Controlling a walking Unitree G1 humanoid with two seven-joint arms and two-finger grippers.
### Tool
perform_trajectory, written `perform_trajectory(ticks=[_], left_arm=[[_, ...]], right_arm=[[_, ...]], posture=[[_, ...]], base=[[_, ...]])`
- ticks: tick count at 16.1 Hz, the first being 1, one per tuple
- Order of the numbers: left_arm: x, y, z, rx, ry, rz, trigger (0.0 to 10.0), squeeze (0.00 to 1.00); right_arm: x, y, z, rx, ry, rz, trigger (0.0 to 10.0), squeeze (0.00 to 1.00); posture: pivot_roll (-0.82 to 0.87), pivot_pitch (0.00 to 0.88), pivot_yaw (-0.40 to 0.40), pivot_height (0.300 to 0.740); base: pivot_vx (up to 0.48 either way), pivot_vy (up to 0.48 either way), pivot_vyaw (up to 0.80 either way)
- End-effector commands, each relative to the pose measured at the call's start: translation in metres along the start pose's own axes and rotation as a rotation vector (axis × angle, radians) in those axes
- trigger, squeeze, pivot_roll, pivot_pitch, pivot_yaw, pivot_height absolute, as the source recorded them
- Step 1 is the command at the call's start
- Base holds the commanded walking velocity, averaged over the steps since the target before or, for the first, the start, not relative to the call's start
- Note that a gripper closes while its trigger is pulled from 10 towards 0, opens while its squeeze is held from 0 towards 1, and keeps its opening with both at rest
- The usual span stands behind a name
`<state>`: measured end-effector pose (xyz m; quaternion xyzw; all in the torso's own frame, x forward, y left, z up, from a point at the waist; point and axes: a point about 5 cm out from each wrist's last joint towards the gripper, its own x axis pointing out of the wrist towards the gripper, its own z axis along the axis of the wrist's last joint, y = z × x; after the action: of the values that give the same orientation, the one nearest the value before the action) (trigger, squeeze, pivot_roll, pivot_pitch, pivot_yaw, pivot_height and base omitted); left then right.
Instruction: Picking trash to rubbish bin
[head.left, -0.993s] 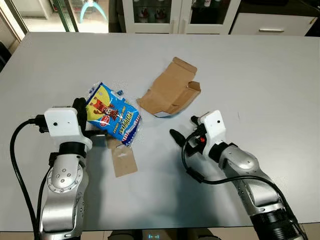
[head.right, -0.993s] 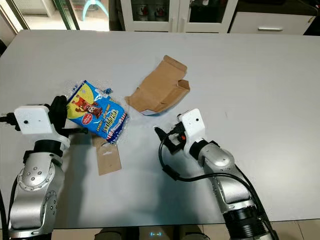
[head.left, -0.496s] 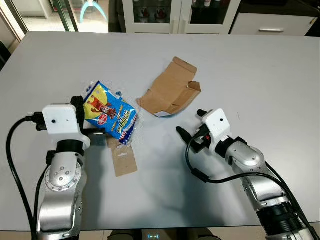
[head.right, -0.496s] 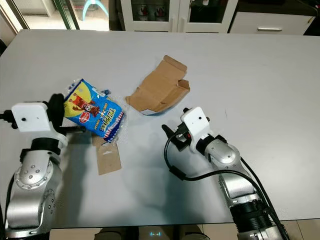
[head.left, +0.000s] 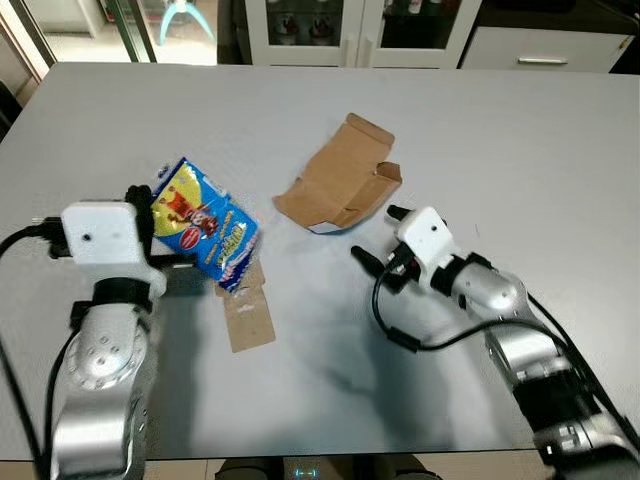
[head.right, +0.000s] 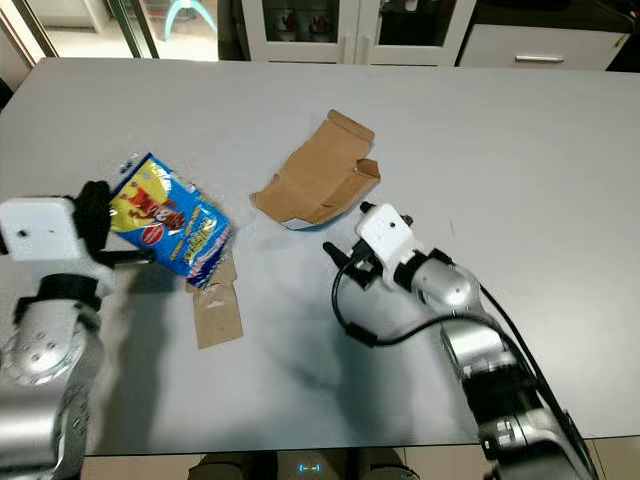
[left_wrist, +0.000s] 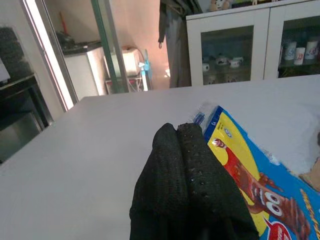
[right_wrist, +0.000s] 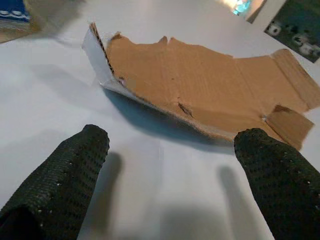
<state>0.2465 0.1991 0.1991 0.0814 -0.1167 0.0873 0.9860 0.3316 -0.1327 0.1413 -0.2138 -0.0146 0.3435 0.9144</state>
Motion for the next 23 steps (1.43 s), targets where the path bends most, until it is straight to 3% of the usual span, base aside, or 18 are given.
perform_trajectory(ticks=[1,6,7,8,9,13,18,20,21,22,23], left_arm=[[-0.007,0.005,0.003,0.022,0.006,0.006,0.0,0.00],[-0.021,0.017,0.004,0.058,0.056,0.020,0.0,0.00],[-0.024,0.018,0.005,0.064,0.061,0.019,0.0,0.00],[-0.024,0.019,0.005,0.066,0.062,0.019,0.0,0.00],[-0.027,0.021,0.006,0.072,0.072,0.018,0.0,0.00],[-0.030,0.024,0.009,0.079,0.083,0.014,0.0,0.00],[-0.036,0.009,0.008,-0.010,0.121,-0.129,0.0,0.00],[-0.038,0.009,0.007,-0.011,0.133,-0.129,0.0,0.00],[-0.039,0.008,0.007,-0.015,0.141,-0.133,0.0,0.00],[-0.039,0.008,0.007,-0.017,0.144,-0.135,0.0,0.00],[-0.040,0.007,0.007,-0.020,0.148,-0.140,0.0,0.00]], right_arm=[[0.003,-0.001,0.000,-0.017,-0.003,0.021,10.0,0.91],[0.016,-0.002,0.003,-0.052,-0.041,0.067,10.0,0.85],[0.020,-0.002,0.004,-0.054,-0.049,0.069,10.0,0.62],[0.021,-0.002,0.005,-0.054,-0.054,0.068,10.0,0.62],[0.024,-0.001,0.008,-0.058,-0.072,0.072,10.0,0.49],[0.031,0.003,0.011,-0.064,-0.098,0.094,10.0,0.47],[0.039,0.001,0.016,-0.083,-0.115,0.088,10.0,0.46],[0.042,0.001,0.017,-0.102,-0.116,0.081,10.0,0.38],[0.045,0.002,0.016,-0.094,-0.110,0.077,7.5,0.15],[0.046,0.002,0.016,-0.092,-0.108,0.076,7.5,0.15],[0.048,0.005,0.015,-0.070,-0.109,0.077,0.0,0.05]], posture=[[0.03,0.228,-0.006,0.740],[0.08,0.252,0.002,0.740],[0.09,0.254,0.005,0.740],[0.09,0.257,0.008,0.740],[0.10,0.259,0.013,0.740],[0.12,0.274,0.022,0.740],[0.14,0.290,0.028,0.740],[0.14,0.295,0.030,0.740],[0.15,0.299,0.032,0.740],[0.15,0.299,0.032,0.740],[0.15,0.300,0.033,0.740]], base=[[0.000,0.000,0.00],[0.000,0.000,0.00],[0.000,0.000,0.00],[0.000,0.000,0.00],[0.000,0.000,0.00],[0.000,0.000,0.00],[0.000,0.000,0.00],[0.000,0.000,0.00],[0.000,0.000,0.00],[0.000,0.000,0.00],[0.000,0.000,0.00]])
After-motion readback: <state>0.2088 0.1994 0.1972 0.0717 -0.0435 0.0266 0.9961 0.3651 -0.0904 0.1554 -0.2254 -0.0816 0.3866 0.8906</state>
